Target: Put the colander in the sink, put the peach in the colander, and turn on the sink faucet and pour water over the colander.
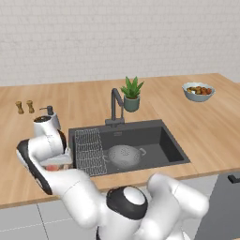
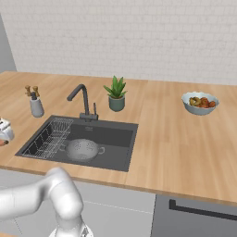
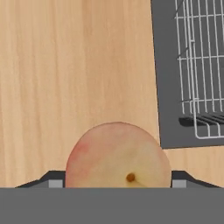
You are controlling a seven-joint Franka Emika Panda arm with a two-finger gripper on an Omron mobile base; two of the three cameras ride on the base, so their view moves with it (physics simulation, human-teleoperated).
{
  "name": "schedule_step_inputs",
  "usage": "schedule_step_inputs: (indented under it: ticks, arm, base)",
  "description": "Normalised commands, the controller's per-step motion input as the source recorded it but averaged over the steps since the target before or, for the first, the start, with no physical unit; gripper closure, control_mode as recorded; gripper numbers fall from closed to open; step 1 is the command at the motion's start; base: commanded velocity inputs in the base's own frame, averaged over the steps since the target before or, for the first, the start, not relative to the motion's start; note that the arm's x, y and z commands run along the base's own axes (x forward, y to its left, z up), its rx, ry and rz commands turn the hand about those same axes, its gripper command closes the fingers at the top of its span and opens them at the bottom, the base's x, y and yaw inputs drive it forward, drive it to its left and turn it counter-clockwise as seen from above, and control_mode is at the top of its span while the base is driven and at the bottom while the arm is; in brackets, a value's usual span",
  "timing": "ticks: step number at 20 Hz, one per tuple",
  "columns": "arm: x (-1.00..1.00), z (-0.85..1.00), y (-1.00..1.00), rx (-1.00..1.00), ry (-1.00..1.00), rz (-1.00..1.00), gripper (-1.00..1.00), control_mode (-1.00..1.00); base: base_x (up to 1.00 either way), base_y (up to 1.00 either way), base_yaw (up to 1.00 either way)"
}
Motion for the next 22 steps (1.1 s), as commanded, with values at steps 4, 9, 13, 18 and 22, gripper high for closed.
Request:
schedule_step_inputs:
  ticks: [4, 9, 13, 18, 22]
  arm:
    - [0.00, 0.26, -1.00, 0.09, 0.00, -0.13, 1.00, -1.00]
    - [0.00, 0.08, -1.00, 0.11, 0.00, -0.04, 1.00, -1.00]
    - [0.00, 0.00, -1.00, 0.08, 0.00, -0.01, 1.00, -1.00]
    - [0.09, 0.00, -1.00, 0.04, 0.00, -0.01, 1.00, -1.00]
    - [0.25, 0.00, -1.00, 0.02, 0.00, 0.00, 1.00, -1.00]
  base:
    - [0.00, 0.00, 0.00]
    - [0.00, 0.00, 0.00]
    - [0.00, 0.00, 0.00]
    - [0.00, 0.00, 0.00]
    - [0.00, 0.00, 0.00]
